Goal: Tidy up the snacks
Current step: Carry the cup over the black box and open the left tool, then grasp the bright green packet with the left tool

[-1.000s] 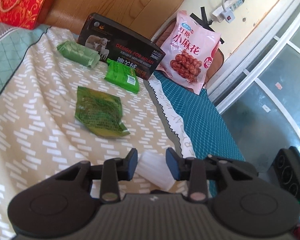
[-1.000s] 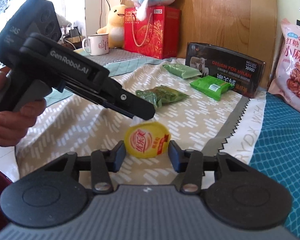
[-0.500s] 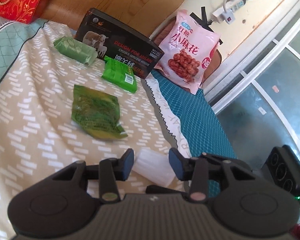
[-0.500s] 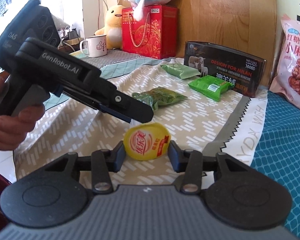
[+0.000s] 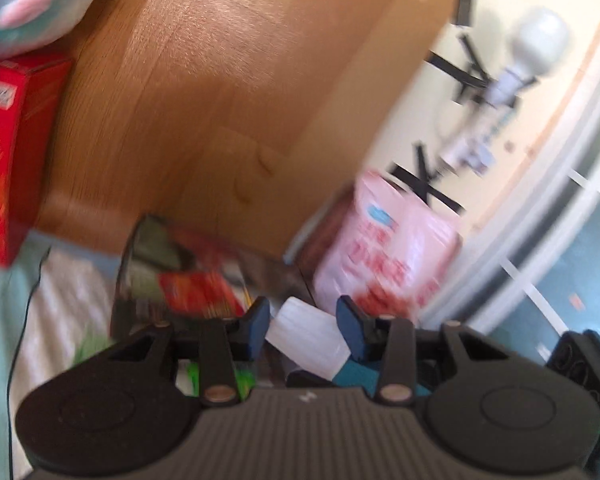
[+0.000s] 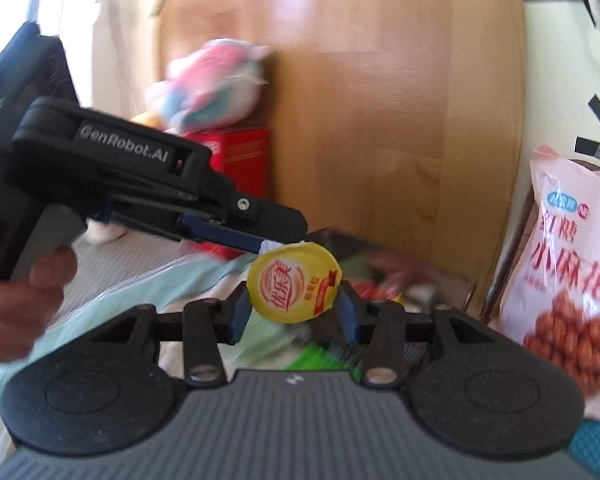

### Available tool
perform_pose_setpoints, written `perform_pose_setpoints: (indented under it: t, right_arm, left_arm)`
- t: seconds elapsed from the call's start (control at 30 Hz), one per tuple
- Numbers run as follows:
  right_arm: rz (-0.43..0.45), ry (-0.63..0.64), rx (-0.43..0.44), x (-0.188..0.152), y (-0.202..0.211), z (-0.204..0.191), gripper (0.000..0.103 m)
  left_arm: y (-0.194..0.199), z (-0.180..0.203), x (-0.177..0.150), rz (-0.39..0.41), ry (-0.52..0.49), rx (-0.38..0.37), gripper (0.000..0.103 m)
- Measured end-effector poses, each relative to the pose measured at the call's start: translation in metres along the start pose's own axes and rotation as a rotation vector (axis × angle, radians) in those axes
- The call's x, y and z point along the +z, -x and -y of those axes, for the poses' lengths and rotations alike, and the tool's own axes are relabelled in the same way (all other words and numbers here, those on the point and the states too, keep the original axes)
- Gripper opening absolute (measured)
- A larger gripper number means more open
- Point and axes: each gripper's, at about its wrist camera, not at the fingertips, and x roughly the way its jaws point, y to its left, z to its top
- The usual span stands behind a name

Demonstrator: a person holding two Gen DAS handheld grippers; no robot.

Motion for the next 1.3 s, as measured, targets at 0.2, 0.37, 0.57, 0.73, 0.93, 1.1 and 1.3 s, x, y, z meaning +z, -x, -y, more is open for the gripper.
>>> perform_pose_setpoints:
  t: [0.2,0.37,0.57,0.73,0.93,1.1,1.3]
  right_arm:
    - [-0.076,-0.030,-0.072,0.005,-0.063,0.030,0.048]
    - [-0.095,-0.013,-0.132,-0.005,-0.078,0.035,0.057]
    - [0.042,-0.110,-0.095,-0.027,-0.010,0.038,0.056]
    - [-0.090,-0.117,-0.008,-0.075,-0.002,0.017,0.056]
    - [-0.244,-0.082,-0.028,-0.093,-0.035,-0.004,0.034]
    - [-0.216,-0.064,-0.057,-0.095,-0.010,-0.019,0.025]
    - [-0.125,-0.066,-0.016,-0.106,0.073,-0.046,0.024]
  left_arm:
    - [-0.055,-0.027,0.011,-0.036,0.058,0.075,0.033]
    - [-0.063,-0.044,0.002,-0.056,0.089,0.103,0.035]
    - [-0.010,-0.047,-0.020,-0.017,0.072,0.048,0.035]
    - [-0.018,-0.043,-0.055,-0.115,0.033,0.080,0.036]
    - [-0.055,-0.036,-0.083,-0.234,-0.011,0.203,0.033]
    - [-0.040,-0.027,-0.096,-0.248,0.010,0.172,0.032]
    - [0.029,0.009,-0.133,-0.209,-0.055,0.066,0.030]
